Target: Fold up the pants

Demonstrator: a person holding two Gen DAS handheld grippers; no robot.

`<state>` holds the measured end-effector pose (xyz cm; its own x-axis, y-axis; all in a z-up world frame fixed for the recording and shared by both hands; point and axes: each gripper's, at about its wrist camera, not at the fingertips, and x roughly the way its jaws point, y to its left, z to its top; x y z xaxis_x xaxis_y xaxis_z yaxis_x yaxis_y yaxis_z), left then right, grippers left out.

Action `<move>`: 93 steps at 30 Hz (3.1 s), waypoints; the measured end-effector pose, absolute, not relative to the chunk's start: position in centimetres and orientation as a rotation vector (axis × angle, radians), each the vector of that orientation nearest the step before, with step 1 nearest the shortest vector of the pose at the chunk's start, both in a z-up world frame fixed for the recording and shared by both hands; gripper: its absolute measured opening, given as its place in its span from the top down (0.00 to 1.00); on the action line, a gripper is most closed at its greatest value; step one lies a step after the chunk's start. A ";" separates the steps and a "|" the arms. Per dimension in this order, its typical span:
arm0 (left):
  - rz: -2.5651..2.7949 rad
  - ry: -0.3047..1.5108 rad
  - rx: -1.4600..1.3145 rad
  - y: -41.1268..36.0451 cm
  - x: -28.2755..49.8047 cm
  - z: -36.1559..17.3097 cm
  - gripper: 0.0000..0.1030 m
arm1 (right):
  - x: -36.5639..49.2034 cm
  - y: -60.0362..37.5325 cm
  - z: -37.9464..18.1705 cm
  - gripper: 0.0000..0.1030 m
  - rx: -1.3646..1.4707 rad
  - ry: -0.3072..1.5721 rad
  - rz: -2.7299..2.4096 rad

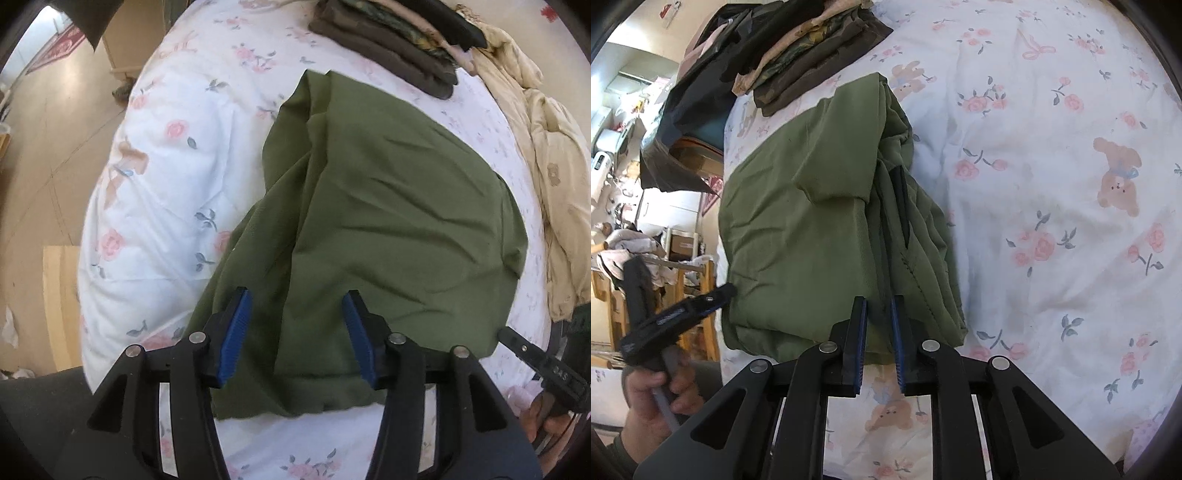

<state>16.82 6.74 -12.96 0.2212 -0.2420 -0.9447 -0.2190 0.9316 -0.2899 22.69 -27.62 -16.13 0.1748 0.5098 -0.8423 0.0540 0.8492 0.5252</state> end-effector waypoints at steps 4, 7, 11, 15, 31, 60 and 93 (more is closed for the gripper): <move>-0.090 1.345 -0.431 5.9 16.6 -12.4 0.69 | 22.7 -27.8 -16.1 0.85 0.513 1.372 0.340; -0.117 1.338 -0.402 5.4 16.3 -12.3 0.70 | 22.7 -27.2 -16.5 0.85 0.502 1.391 0.356; -0.132 1.373 -0.353 4.6 16.1 -13.0 0.94 | 22.9 -26.1 -17.3 0.81 0.480 1.424 0.383; -0.160 1.346 -0.332 4.6 15.1 -11.4 0.99 | 22.9 -25.5 -16.8 0.92 0.445 1.403 0.417; -0.138 1.426 -0.076 1.0 13.8 -13.5 0.94 | 22.2 -24.6 -18.6 0.95 0.311 1.519 0.353; -0.127 1.219 -0.683 9.5 27.4 -12.6 0.93 | 36.8 -28.9 -17.7 0.78 0.626 1.281 0.388; -0.138 1.106 -0.165 1.0 26.1 -12.3 0.91 | 33.5 -22.7 -18.5 0.88 0.108 1.179 0.336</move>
